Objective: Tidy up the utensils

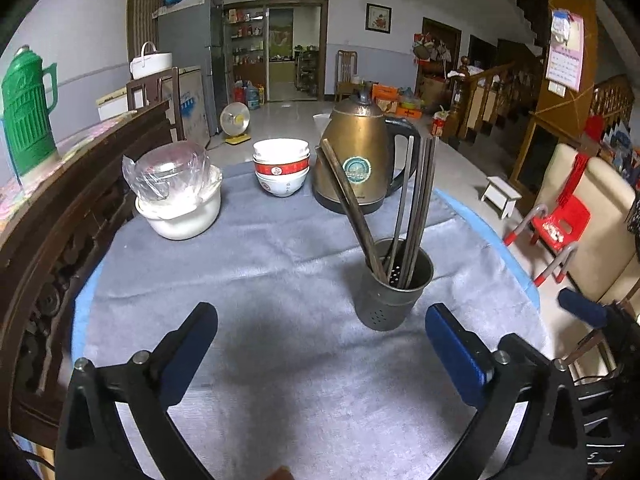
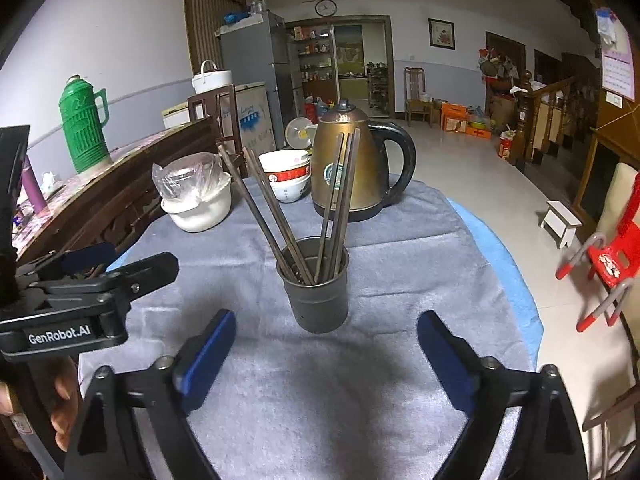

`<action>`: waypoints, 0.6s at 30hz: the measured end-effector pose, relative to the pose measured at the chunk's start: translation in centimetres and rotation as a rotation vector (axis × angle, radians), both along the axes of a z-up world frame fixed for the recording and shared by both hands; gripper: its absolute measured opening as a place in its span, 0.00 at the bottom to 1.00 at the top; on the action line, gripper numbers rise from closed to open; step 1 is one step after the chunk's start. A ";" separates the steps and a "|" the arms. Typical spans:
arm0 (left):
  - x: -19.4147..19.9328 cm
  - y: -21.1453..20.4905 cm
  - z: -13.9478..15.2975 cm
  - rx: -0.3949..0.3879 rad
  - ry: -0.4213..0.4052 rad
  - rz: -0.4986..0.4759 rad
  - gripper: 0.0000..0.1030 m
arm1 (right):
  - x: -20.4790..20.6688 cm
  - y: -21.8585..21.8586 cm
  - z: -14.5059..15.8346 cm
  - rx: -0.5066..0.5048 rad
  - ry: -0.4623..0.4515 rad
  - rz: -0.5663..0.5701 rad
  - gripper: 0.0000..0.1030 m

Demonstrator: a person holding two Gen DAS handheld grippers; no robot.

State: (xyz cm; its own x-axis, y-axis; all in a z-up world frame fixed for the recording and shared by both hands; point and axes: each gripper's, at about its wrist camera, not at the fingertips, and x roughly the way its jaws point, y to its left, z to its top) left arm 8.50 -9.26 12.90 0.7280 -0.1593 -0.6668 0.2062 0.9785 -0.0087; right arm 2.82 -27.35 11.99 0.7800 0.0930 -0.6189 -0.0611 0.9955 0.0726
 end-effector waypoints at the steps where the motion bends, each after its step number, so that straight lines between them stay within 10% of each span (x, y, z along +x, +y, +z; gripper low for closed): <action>1: -0.1 -0.2 0.0 0.016 -0.002 0.001 1.00 | -0.1 0.0 0.0 -0.006 -0.003 -0.004 0.99; 18: -0.2 -0.3 0.5 0.026 -0.015 0.006 1.00 | -0.1 -1.1 0.1 -0.026 -0.002 -0.051 0.99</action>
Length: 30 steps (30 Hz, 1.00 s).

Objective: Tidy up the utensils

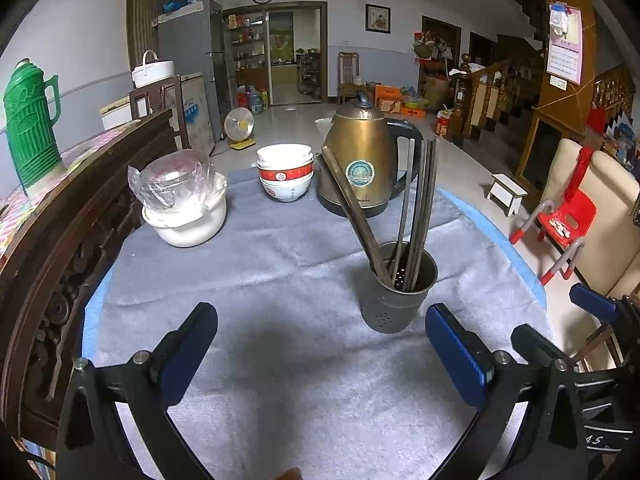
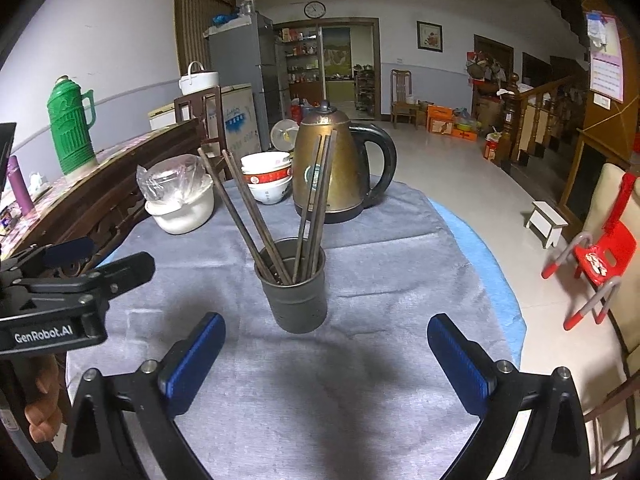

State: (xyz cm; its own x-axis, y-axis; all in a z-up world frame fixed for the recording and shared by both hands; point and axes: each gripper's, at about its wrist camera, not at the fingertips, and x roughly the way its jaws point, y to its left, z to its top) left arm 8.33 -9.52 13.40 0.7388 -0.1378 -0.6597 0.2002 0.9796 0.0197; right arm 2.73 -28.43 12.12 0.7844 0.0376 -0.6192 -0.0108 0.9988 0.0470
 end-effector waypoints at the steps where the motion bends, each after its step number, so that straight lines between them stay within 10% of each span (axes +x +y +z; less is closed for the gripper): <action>1: 0.0 0.0 0.0 0.004 -0.001 0.003 1.00 | 0.0 -0.1 0.0 0.002 -0.002 -0.003 0.99; 30: 0.3 -0.6 -0.3 0.037 0.003 0.001 1.00 | 0.8 0.3 0.4 -0.014 0.001 -0.012 0.99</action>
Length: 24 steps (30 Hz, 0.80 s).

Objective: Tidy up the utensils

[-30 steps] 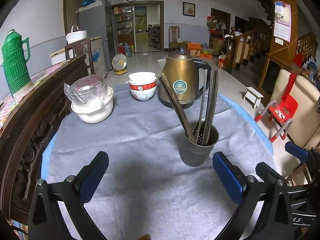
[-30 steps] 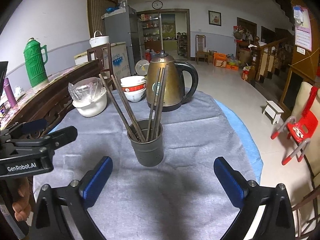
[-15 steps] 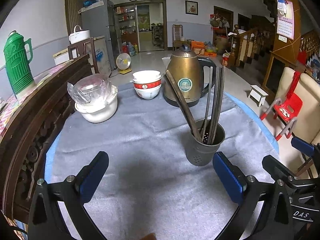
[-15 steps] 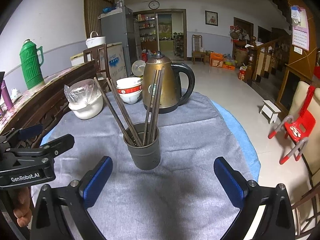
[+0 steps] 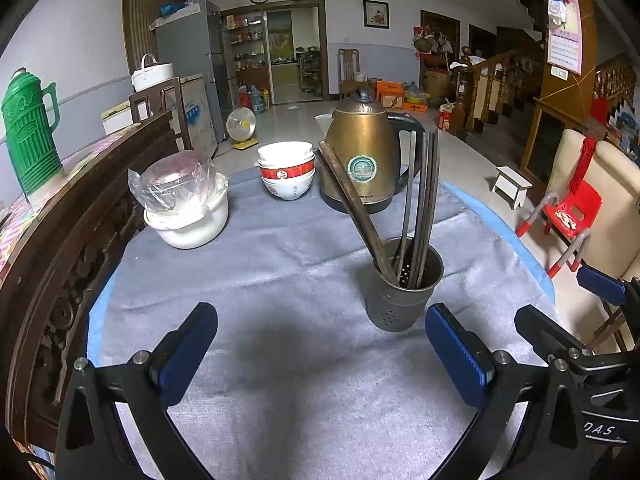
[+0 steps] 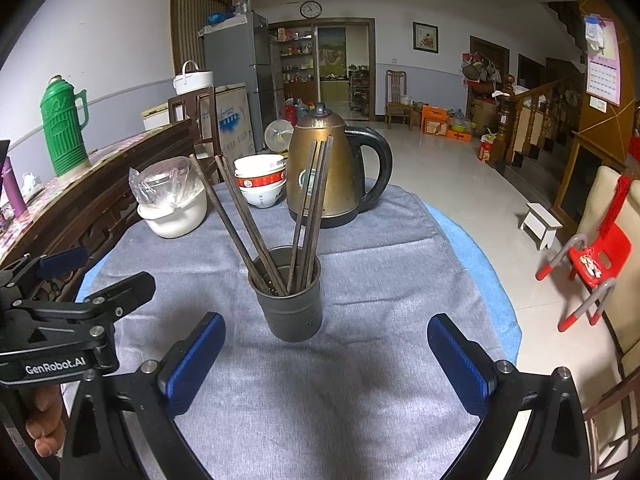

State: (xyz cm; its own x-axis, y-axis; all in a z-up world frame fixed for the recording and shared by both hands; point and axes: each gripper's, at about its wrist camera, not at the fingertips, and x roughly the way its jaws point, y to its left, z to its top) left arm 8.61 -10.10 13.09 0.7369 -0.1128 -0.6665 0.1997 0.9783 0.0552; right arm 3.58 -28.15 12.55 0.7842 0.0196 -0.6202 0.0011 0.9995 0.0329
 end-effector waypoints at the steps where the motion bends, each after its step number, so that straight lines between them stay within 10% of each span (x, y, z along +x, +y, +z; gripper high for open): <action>1: 0.0 0.0 0.0 -0.001 -0.001 0.000 1.00 | 0.0 0.0 0.0 0.001 0.001 0.000 0.99; 24: 0.1 -0.5 0.1 0.015 0.001 0.003 1.00 | 0.2 -0.4 -0.3 -0.008 0.006 -0.009 0.99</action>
